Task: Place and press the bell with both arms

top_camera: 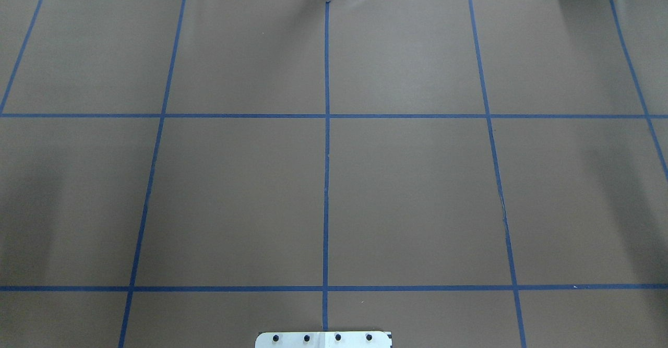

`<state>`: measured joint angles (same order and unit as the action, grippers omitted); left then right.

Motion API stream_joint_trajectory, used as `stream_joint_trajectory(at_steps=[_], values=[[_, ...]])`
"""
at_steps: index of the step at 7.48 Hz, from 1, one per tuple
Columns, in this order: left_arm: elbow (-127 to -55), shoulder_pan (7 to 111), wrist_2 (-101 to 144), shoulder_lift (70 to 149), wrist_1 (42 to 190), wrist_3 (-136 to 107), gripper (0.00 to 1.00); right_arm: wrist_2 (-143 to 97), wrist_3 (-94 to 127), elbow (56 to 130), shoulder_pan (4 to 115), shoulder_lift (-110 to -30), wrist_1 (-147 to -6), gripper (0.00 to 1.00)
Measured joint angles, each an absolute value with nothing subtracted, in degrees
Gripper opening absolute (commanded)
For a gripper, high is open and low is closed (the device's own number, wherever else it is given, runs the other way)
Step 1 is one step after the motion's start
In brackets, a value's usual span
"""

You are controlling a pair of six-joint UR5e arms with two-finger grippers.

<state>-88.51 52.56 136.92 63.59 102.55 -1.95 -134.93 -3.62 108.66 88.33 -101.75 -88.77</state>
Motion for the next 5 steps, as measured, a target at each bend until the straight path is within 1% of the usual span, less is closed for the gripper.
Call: stream_joint_trajectory(at_steps=[3, 4, 5], values=[[-89.76, 52.47, 136.98, 62.28, 105.89, -2.05, 0.45, -135.00, -3.53, 109.20, 88.33, -101.70, -88.82, 1.00], [-92.75, 52.52, 137.01, 60.17, 106.27, -2.09, 0.45, -135.00, -3.54, 109.28, 88.33, -101.69, -88.84, 1.00], [-97.31, 52.75, 137.09, 57.67, 106.04, -2.20, 0.45, -135.00, -3.57, 109.31, 88.33, -101.69, -88.85, 1.00]])
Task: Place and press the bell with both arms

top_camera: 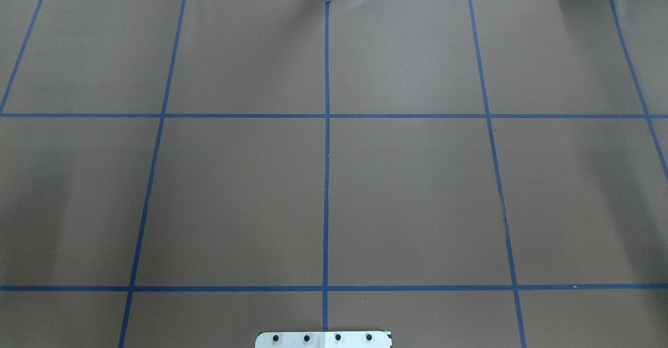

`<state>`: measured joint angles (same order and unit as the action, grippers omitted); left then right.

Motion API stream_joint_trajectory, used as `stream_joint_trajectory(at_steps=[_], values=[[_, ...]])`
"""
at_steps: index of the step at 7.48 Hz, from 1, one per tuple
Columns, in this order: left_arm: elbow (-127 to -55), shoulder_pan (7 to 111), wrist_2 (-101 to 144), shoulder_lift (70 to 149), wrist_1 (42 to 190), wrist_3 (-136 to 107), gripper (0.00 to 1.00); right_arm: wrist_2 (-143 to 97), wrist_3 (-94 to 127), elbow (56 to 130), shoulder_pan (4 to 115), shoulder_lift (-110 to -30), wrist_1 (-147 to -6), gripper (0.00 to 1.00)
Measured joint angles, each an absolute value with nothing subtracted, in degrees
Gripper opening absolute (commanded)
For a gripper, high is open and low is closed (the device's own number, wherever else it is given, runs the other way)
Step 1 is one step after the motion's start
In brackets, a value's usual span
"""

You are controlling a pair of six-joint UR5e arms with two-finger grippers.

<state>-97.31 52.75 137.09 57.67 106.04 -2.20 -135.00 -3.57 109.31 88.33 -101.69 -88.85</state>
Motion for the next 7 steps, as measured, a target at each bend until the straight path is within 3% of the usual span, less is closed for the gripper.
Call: stream_joint_trajectory(at_steps=[3, 7], values=[[-109.26, 54.05, 138.95, 58.03, 96.29, -2.28, 0.45, -135.06, -3.59, 109.29, 88.33, -101.69, -88.86, 1.00], [-112.65, 62.68, 138.88, 80.18, 73.28, -2.28, 0.45, -135.02, -3.50, 109.27, 88.33, -101.30, -88.86, 1.00]])
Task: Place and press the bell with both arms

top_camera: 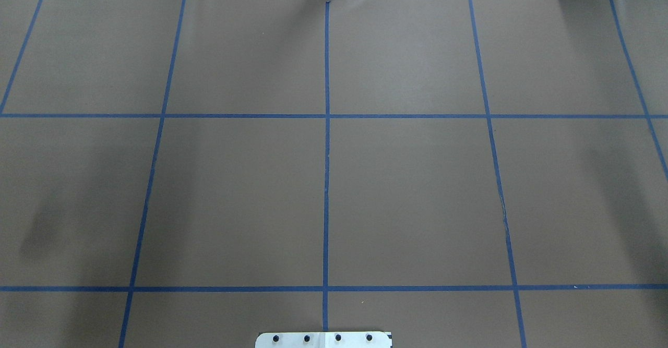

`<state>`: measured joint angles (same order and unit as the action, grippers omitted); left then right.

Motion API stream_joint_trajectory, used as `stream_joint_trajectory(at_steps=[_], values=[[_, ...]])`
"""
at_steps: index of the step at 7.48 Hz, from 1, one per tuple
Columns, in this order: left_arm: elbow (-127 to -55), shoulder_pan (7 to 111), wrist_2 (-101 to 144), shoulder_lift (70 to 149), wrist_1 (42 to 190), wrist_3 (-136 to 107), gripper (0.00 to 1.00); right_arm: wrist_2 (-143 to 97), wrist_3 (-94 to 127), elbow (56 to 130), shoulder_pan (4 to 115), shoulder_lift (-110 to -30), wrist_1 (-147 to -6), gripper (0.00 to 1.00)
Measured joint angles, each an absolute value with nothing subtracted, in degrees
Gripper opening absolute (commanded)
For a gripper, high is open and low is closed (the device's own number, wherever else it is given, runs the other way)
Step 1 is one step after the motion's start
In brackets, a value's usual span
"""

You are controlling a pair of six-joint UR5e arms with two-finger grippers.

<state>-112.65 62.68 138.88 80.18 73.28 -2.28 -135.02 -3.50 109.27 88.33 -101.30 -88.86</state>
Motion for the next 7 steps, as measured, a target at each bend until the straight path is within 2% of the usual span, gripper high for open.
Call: stream_joint_trajectory(at_steps=[2, 4, 7], values=[[-112.09, 64.53, 138.80, 93.59, 60.94, -3.74, 0.45, -135.00, -2.80, 109.22, 88.17, -100.88, -88.86, 1.00], [-109.21, 63.83, 138.82, 106.34, 55.57, -12.27, 0.45, -134.89, -2.10, 109.21, 87.73, -99.10, -89.05, 1.00], [-96.13, 55.16, 138.80, 126.14, 55.16, -29.40, 0.46, -134.82, -0.33, 109.08, 87.07, -98.11, -89.13, 1.00]])
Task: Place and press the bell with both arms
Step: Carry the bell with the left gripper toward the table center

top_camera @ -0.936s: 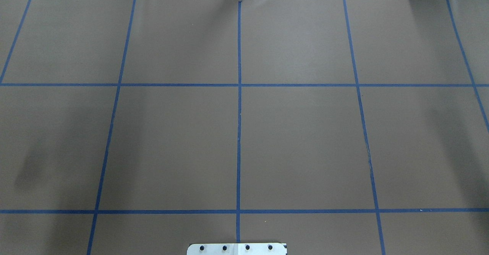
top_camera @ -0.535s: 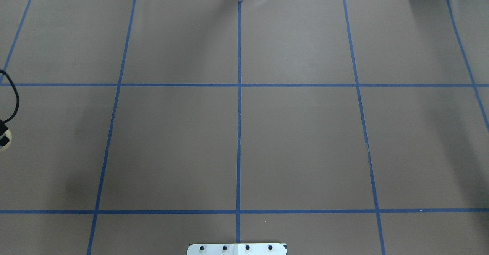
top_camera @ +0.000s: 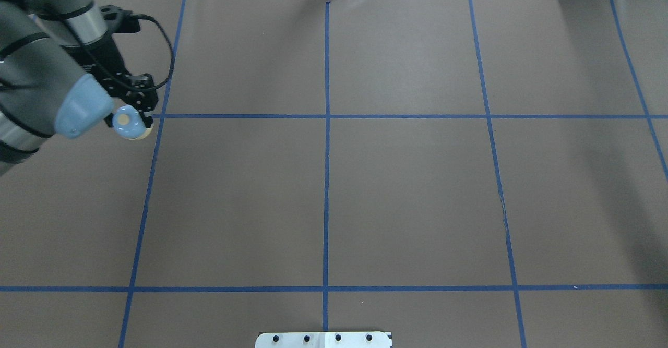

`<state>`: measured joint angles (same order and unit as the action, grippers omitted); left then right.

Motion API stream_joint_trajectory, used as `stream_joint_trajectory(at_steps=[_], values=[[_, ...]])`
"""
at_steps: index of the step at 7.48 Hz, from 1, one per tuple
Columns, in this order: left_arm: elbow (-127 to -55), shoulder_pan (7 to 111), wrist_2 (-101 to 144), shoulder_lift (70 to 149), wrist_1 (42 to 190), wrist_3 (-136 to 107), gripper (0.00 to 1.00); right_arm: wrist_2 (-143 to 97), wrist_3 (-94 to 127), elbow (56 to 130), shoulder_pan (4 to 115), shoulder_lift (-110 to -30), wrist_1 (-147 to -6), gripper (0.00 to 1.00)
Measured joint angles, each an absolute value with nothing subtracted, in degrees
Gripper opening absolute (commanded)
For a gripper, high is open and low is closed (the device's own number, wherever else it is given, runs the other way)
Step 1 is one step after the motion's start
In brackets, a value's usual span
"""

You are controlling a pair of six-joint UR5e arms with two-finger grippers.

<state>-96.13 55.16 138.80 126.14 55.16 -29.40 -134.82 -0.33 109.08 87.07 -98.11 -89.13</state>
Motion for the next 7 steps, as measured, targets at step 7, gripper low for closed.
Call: stream_joint_trajectory(at_steps=[7], values=[[-55.15, 40.76, 131.61, 153.33, 88.35, -60.49, 0.55, -134.82, 0.17, 109.07, 86.75, -97.73, -89.12, 1.00]])
